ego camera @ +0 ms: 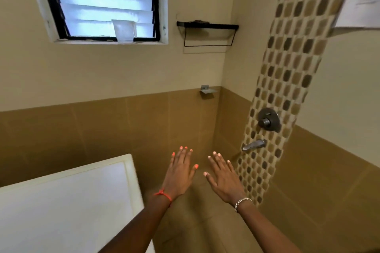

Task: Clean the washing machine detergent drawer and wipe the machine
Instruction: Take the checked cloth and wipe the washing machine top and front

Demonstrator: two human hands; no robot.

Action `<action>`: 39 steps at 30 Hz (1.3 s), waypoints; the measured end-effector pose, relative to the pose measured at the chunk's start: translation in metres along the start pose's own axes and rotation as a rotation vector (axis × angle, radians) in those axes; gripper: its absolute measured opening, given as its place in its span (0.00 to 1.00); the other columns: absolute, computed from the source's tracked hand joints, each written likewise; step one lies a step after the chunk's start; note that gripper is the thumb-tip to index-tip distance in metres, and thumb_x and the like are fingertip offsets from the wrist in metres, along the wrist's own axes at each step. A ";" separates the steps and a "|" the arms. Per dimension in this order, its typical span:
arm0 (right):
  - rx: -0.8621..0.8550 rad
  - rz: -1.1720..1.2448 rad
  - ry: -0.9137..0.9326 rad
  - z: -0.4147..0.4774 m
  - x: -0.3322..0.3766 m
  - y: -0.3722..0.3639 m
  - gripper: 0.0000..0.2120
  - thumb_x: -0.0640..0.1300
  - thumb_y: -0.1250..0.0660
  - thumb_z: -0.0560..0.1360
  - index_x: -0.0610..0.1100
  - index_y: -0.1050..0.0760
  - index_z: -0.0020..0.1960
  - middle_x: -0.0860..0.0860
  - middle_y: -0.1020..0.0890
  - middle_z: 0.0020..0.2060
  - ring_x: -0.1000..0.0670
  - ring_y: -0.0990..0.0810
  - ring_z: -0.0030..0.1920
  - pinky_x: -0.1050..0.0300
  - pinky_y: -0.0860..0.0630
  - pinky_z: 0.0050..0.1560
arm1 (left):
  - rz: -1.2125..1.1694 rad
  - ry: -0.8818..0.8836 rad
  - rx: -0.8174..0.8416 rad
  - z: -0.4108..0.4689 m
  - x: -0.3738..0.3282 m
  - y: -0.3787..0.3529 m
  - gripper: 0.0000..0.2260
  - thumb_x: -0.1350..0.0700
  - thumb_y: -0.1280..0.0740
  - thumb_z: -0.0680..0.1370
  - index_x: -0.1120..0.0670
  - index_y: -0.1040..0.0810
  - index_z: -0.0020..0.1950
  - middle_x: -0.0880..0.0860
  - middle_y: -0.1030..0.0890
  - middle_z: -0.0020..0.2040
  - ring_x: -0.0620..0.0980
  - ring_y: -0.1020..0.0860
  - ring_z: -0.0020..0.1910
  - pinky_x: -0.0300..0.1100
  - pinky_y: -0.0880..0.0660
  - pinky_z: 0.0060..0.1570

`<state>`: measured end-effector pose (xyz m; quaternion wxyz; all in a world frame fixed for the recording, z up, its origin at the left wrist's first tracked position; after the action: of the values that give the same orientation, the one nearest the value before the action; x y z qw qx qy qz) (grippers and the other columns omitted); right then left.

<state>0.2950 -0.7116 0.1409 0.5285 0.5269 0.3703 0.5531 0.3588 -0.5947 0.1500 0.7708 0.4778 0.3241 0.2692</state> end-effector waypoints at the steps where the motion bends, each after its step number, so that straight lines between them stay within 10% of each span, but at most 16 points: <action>1: -0.013 -0.008 -0.004 0.007 -0.014 0.007 0.58 0.72 0.84 0.55 0.48 0.53 0.77 0.51 0.55 0.77 0.54 0.59 0.76 0.56 0.62 0.73 | 0.003 0.004 -0.002 0.014 -0.009 -0.003 0.26 0.43 0.52 0.81 0.53 0.49 0.77 0.52 0.47 0.77 0.48 0.55 0.77 0.44 0.60 0.74; 21: -0.206 -0.084 0.011 0.191 -0.139 0.102 0.30 0.60 0.61 0.78 0.47 0.51 0.76 0.49 0.48 0.76 0.51 0.51 0.76 0.53 0.53 0.74 | -0.027 -0.046 -0.184 0.252 -0.066 0.012 0.31 0.37 0.51 0.78 0.54 0.47 0.76 0.52 0.46 0.77 0.49 0.53 0.77 0.47 0.57 0.74; 32: -0.368 -0.094 0.021 0.371 -0.143 0.132 0.48 0.68 0.75 0.66 0.44 0.44 0.75 0.46 0.40 0.74 0.48 0.44 0.75 0.52 0.47 0.72 | -0.037 -0.120 -0.330 0.406 -0.001 0.031 0.38 0.33 0.57 0.72 0.52 0.46 0.76 0.51 0.46 0.77 0.49 0.52 0.77 0.46 0.55 0.74; 39: -0.384 -0.038 0.029 0.457 -0.140 0.163 0.28 0.58 0.54 0.80 0.44 0.45 0.75 0.47 0.41 0.74 0.48 0.45 0.75 0.51 0.43 0.72 | -0.002 -0.106 -0.371 0.479 0.039 0.053 0.30 0.40 0.47 0.79 0.53 0.47 0.76 0.52 0.48 0.77 0.49 0.53 0.77 0.46 0.54 0.75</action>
<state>0.6928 -0.9423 0.3494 0.6243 0.4013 0.2752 0.6111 0.7409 -0.8145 0.3481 0.8619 0.3409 0.2282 0.2980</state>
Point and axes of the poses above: each hand's wrist, its own z-axis towards the middle knuckle, its own y-axis out of the back of the hand, x = y × z, the point moved 8 cm from there along z, towards the middle knuckle
